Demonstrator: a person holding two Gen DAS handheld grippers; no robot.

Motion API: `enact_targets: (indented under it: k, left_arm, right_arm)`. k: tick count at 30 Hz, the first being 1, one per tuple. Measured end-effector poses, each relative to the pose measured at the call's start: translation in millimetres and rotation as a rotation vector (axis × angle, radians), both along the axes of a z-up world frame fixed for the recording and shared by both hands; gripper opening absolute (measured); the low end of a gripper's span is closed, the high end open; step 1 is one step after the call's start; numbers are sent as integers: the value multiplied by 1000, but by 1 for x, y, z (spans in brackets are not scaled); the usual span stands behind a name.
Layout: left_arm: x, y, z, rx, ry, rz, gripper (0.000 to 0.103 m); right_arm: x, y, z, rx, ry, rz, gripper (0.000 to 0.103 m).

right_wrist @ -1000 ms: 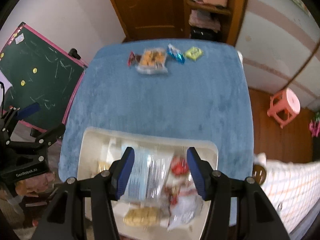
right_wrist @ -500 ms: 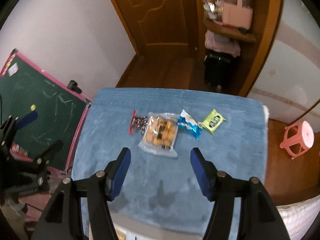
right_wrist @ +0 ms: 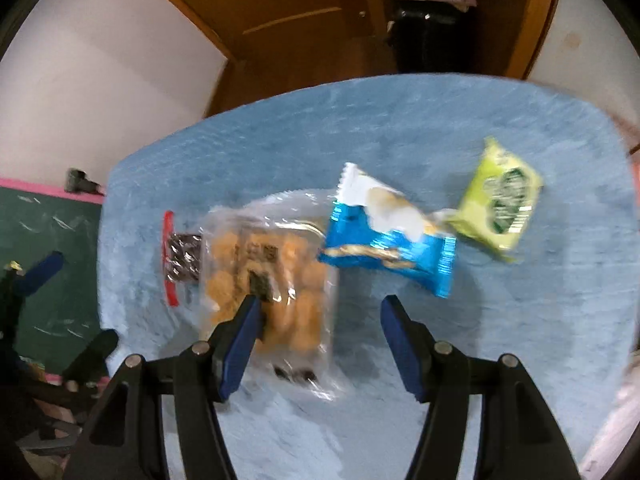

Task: Organize snacks
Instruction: 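Grasp the red-edged dark snack pack with the left tool while the right tool grasps the cookie bag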

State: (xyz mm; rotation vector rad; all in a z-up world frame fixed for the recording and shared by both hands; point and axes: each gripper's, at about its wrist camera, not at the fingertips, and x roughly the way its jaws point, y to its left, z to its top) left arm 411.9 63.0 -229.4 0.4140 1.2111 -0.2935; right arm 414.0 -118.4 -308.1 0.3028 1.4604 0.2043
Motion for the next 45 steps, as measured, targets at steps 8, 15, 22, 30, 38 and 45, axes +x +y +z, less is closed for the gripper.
enact_targets:
  k: [8,15,22,30,38,45]
  left_arm:
    - [19,10,-29,-47,54,17,97]
    - [31,6,-36,-57,64,3,97]
    - [53,-14,-51,-71,102,28,97]
    - [64,-49,-93,39,203,87,98]
    - [60,-47,-77,-29,190,169,41]
    - [-1,-31,-18,-78,144,111,41]
  right_arm:
    - [5,15,-14,122,4,-26,77]
    - [6,25,-9,68,-12,41,72]
    - [-17,-4,2,-20,-27,51,72]
    - [-41,-30,8,-6,-27,5,55]
    - [-51,-42,17,56,-37,-17,37]
    - [-73,-39,39,48,-78,0,34]
